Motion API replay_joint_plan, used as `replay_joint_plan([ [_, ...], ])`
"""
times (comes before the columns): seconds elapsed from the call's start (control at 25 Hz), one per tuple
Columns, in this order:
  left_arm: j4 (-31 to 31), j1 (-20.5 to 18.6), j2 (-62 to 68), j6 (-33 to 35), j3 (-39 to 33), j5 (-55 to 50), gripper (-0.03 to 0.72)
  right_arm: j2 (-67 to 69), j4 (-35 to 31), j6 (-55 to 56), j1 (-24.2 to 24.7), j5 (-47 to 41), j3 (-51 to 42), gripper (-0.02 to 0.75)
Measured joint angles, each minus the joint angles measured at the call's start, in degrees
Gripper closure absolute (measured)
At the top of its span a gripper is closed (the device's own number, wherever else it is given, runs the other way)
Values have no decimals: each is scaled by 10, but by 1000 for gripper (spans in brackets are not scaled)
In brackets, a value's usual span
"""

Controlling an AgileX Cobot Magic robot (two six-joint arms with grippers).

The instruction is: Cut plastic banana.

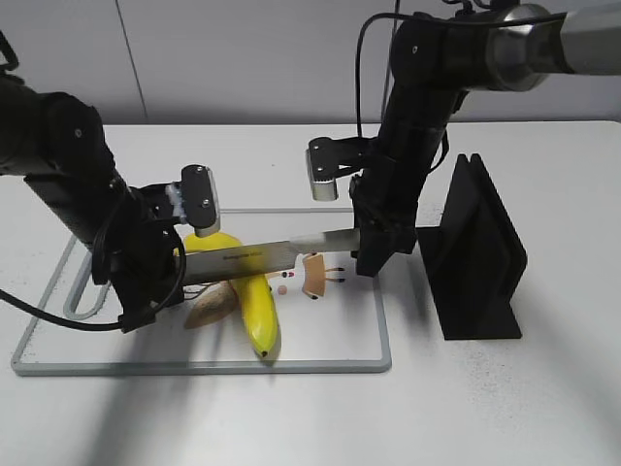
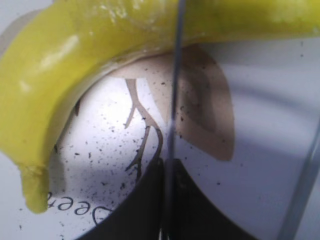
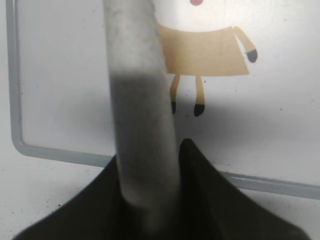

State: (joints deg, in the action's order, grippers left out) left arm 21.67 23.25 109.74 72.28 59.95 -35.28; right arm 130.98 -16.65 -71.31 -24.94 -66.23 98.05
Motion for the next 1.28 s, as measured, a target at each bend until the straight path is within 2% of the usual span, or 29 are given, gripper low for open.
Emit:
replay_joint_plan([
  [0.4,-50,5,-77,-4,61,-113,694,-90,7,15,-3,-4,-9,543],
  [0.72,-75,8,-142,-6,72,-123,694,-161,9,19,-6,-5,-9,551],
  [1.0,-77,8,-152,-6,72,-124,680,-168,9,19,-6,-5,-9,551],
  [1.08,-80,8,-152,-4,72,-124,624,-168,8,20,-6,-5,-9,554],
  [1.12,-83,8,-152,-4,72,-124,568,-168,8,21,-6,-5,-9,557],
  [1.2,-86,8,-152,-4,72,-128,428,-169,10,23,-6,-5,-9,563],
  [1.28,-83,8,-152,-3,72,-132,233,-169,11,27,-6,-5,-9,568],
])
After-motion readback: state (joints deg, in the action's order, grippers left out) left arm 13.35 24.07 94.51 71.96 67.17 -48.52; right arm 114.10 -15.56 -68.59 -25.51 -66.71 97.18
